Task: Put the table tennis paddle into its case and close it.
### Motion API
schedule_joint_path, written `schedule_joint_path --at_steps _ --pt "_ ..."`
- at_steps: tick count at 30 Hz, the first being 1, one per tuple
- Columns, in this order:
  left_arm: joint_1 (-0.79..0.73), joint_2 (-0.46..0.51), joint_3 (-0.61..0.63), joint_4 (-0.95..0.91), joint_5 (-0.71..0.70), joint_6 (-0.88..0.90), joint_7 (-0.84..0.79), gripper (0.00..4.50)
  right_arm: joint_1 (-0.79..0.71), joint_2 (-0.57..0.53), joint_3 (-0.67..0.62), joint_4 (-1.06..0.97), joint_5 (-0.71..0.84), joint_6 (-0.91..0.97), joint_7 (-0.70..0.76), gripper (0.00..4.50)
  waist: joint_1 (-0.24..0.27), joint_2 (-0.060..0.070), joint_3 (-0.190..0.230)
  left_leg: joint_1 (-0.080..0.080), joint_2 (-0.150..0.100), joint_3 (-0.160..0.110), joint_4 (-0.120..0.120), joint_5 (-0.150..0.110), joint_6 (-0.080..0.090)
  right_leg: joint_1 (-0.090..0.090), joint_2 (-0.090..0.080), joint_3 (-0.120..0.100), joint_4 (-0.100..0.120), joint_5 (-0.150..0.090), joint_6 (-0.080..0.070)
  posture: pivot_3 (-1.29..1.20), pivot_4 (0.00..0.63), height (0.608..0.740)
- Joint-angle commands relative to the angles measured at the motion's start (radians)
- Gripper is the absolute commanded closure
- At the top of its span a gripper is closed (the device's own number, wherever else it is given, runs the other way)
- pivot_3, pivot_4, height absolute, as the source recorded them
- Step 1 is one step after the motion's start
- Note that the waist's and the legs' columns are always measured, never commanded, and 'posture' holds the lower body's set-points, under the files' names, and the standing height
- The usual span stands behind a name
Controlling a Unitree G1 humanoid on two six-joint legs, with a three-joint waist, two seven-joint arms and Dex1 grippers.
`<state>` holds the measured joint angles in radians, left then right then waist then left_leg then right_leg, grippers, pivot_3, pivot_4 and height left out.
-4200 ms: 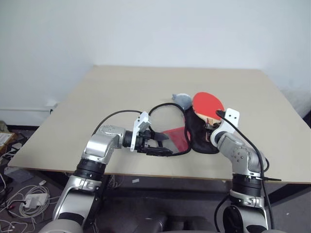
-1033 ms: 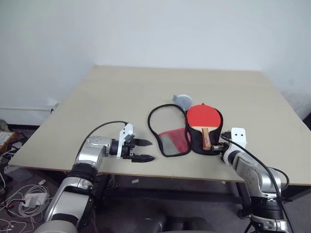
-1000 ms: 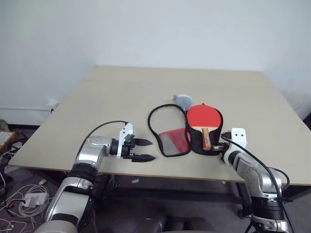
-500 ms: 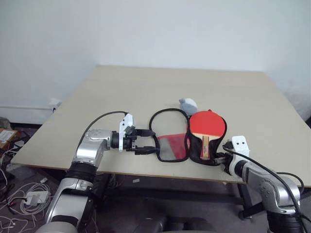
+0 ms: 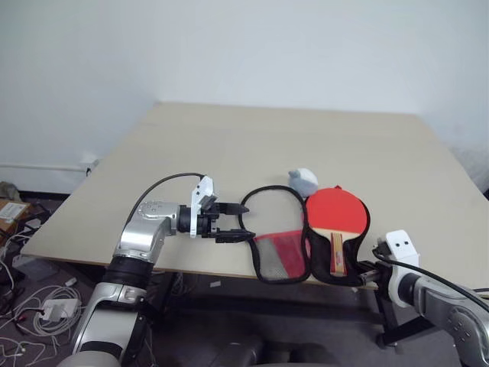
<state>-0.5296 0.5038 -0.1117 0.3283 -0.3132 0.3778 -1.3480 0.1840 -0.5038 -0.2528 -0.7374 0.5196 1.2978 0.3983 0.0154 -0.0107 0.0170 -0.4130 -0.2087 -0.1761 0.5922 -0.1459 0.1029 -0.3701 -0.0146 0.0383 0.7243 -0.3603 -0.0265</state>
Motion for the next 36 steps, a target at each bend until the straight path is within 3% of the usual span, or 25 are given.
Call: schedule_joint_path --at_steps 1,8,12,19,24,28,36 --pt "-0.042 -0.004 0.0 -0.009 -0.01 -0.005 -0.001 0.0 0.033 -0.03 -0.007 -0.085 0.043 -0.012 0.035 4.49 -0.001 0.0 0.0 0.0 0.0 0.0 0.0 0.0 0.0 0.0 0.0 0.0 0.0 0.0 0.0 0.0 0.0 0.74" --pt "-0.049 -0.006 -0.014 0.007 -0.009 -0.013 -0.016 0.0 -0.013 -0.049 -0.006 -0.051 0.046 -0.019 0.021 4.49 -0.002 -0.001 0.001 0.0 0.0 0.002 0.002 0.0 0.001 0.001 -0.001 0.0 -0.001 0.0 0.001 0.0 0.0 0.74" --pt "-0.046 0.009 -0.014 0.039 0.0 -0.035 -0.033 0.0 -0.014 -0.1 -0.056 -0.046 0.052 -0.028 0.046 3.51 -0.002 -0.001 0.001 -0.001 0.0 0.002 0.002 -0.001 0.001 0.001 -0.002 0.0 -0.002 0.0 0.001 0.0 0.0 0.74" --pt "-0.053 0.045 0.0 0.086 -0.009 -0.013 -0.053 0.0 -0.12 -0.158 -0.14 0.005 0.052 -0.032 0.047 1.12 -0.002 -0.001 0.002 -0.001 0.0 0.002 0.002 -0.001 0.002 0.001 -0.002 -0.001 -0.002 0.0 0.001 0.0 0.0 0.74" --pt "-0.041 0.08 -0.002 0.086 -0.029 0.114 -0.058 0.0 -0.298 -0.115 -0.146 0.133 0.008 -0.027 -0.051 1.12 -0.002 -0.001 0.002 -0.001 0.0 0.002 0.002 -0.001 0.002 0.001 -0.002 -0.001 -0.002 0.0 0.001 0.0 0.0 0.74" --pt "-0.016 0.12 -0.08 0.003 0.022 0.262 -0.005 0.0 -0.416 -0.04 -0.091 0.222 -0.034 -0.053 -0.129 1.12 -0.002 -0.001 0.002 -0.001 0.0 0.002 0.002 -0.001 0.002 0.0 -0.002 -0.001 -0.002 0.0 0.002 0.0 0.0 0.74" --pt "-0.036 0.105 -0.131 -0.145 -0.045 0.664 0.082 0.0 -0.491 0.048 0.06 0.295 -0.096 -0.12 -0.181 1.12 -0.001 0.0 0.003 -0.001 0.0 0.002 0.001 -0.001 0.001 -0.001 -0.002 -0.001 -0.002 0.001 0.002 0.0 0.0 0.74"
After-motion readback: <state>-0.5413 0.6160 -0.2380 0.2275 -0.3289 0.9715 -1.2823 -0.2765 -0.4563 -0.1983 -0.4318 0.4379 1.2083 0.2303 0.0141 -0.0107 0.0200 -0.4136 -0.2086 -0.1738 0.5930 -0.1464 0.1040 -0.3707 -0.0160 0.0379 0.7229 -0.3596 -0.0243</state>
